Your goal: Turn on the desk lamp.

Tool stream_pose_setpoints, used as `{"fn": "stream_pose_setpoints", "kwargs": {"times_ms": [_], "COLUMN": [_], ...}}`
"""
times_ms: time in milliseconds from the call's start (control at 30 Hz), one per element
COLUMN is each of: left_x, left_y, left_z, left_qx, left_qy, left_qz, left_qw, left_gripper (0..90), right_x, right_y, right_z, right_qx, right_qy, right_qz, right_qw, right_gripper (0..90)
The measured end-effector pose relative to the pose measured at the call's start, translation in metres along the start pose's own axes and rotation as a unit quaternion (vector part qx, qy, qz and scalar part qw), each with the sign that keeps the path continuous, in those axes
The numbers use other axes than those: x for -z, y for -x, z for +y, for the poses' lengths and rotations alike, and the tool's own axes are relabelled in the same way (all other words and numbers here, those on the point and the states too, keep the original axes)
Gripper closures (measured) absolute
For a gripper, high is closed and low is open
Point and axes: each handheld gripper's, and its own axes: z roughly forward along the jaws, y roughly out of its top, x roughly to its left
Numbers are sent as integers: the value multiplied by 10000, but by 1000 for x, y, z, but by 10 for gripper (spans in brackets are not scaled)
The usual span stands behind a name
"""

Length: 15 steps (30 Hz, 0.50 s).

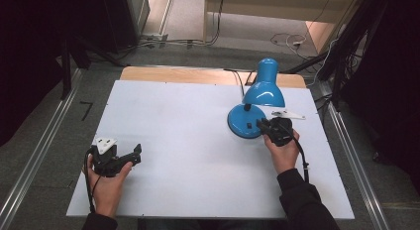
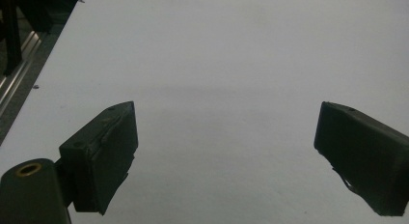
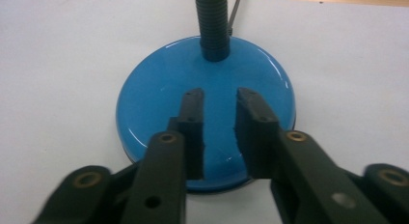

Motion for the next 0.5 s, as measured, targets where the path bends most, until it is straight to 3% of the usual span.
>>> {"fn": "stream_pose_setpoints", "kwargs": {"times_ms": [167,500], "left_x": [0,0], "left_y": [0,-2], "left_z": [0,0], "left_qx": [2,26], "left_qy": [-4,-1], "left_qz": [-3,-12], "left_qw": [10000,10000], "left_gripper": [85,85], "right_x": [-3,-14], "right_y": [-6,-13], "right_z": [1,-1], "right_qx": [96,123], "right_qy": [-11,-78], "right_qz": [116,171], "right_qw": [9999,9997], "right_gripper": [872,874]}}
